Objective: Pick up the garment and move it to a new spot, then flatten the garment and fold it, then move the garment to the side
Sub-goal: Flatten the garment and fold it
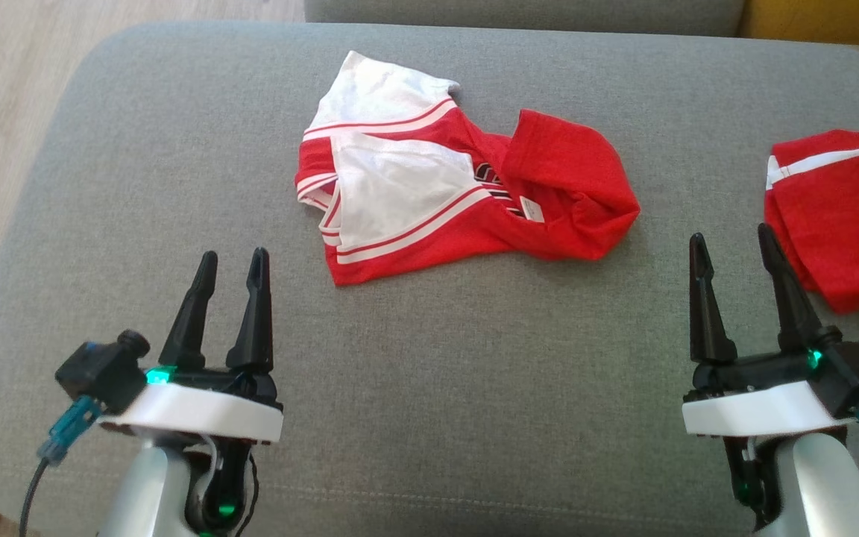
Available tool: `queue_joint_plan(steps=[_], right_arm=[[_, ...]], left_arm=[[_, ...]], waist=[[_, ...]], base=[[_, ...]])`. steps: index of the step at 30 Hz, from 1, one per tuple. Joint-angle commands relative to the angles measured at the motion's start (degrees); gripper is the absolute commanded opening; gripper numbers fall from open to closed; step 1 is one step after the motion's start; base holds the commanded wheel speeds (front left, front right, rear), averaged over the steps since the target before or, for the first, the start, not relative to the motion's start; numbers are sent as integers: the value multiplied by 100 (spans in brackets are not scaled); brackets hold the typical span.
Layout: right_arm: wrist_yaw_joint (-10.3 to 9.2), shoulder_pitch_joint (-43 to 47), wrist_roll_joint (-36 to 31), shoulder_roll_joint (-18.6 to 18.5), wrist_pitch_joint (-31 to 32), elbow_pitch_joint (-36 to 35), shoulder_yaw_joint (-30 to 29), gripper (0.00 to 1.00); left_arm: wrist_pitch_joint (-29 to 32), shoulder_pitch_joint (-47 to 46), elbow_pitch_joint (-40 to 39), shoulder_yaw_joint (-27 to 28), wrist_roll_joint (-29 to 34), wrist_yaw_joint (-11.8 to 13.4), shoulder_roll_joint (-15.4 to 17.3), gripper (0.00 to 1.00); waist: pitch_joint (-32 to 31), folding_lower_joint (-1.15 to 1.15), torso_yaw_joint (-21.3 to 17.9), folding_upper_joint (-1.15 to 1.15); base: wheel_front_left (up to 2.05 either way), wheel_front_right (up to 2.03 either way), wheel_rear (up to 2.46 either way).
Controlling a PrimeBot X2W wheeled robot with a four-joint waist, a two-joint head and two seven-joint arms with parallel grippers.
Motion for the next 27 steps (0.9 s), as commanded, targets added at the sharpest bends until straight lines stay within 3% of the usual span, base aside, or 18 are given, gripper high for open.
queue_joint_plan(steps=[1,5,14,27], right_arm=[[-5,-132,-17,-22,-35,-142,152,100],[-5,-163,-45,-22,-35,-110,191,100],[-5,-1166,-1041,-29,432,847,831,100],[-5,-2961,-1293,-743,1180,2464,1483,100]], left_arm=[[-33,-196,-145,143,-21,-31,13,100],[-33,-216,-127,127,-16,-33,12,100],[-33,-357,-144,-43,-149,-35,11,100],[-34,-701,-48,-396,-398,-36,11,100]], waist=[[-6,0,-9,0],[-7,0,-17,0],[329,0,212,0],[979,0,801,0]], base=[[0,0,0],[0,0,0],[0,0,0],[0,0,0]])
